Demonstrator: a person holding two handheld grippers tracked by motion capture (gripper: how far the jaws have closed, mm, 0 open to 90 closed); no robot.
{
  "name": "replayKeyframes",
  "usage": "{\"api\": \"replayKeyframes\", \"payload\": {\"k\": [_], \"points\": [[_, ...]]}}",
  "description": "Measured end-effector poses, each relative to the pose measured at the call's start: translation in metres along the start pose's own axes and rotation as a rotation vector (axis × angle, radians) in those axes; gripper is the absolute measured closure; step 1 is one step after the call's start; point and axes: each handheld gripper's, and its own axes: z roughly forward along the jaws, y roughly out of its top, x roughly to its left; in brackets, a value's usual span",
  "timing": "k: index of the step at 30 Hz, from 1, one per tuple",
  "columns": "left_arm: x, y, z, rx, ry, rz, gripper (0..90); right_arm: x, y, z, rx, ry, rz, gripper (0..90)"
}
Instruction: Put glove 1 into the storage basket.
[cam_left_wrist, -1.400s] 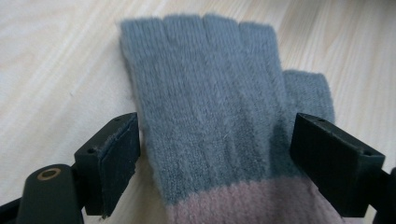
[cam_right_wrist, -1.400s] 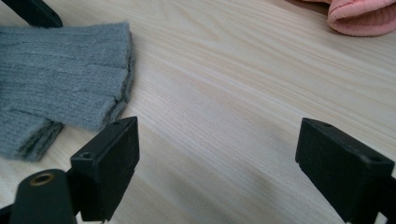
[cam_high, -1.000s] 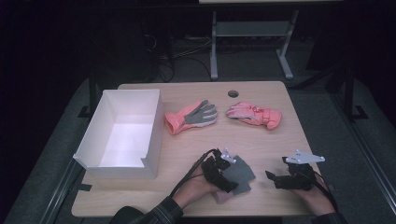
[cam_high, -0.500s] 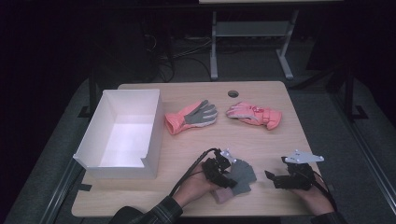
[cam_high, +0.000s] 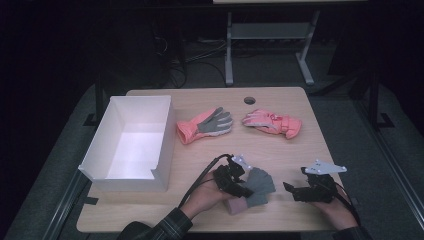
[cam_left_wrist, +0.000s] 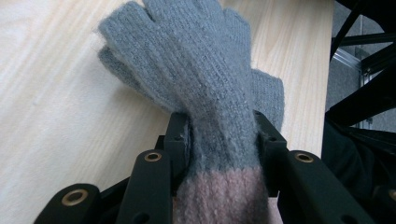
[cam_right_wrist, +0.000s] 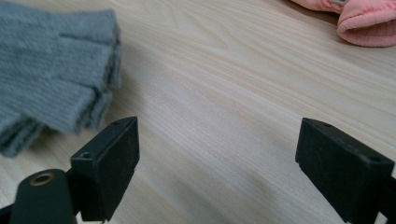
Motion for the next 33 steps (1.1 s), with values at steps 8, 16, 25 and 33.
{"api": "replayKeyframes", "payload": {"k": [8, 16, 25, 33], "points": [[0.001, 0.004, -0.021, -0.023, 0.014, 0.008, 64.8, 0.002, 0.0, 0.002, 0.007, 0.003, -0.011, 13.2], [0.007, 0.006, -0.046, -0.059, 0.043, -0.006, 64.9, 0.002, -0.001, 0.003, 0.01, 0.004, -0.012, 13.2], [0.016, 0.003, -0.074, -0.085, 0.09, -0.039, 64.9, 0.002, 0.0, 0.005, 0.014, 0.016, -0.016, 13.2], [0.025, -0.005, -0.102, -0.122, 0.137, -0.093, 64.9, 0.0, -0.005, 0.006, 0.035, 0.052, -0.017, 13.2]]}}
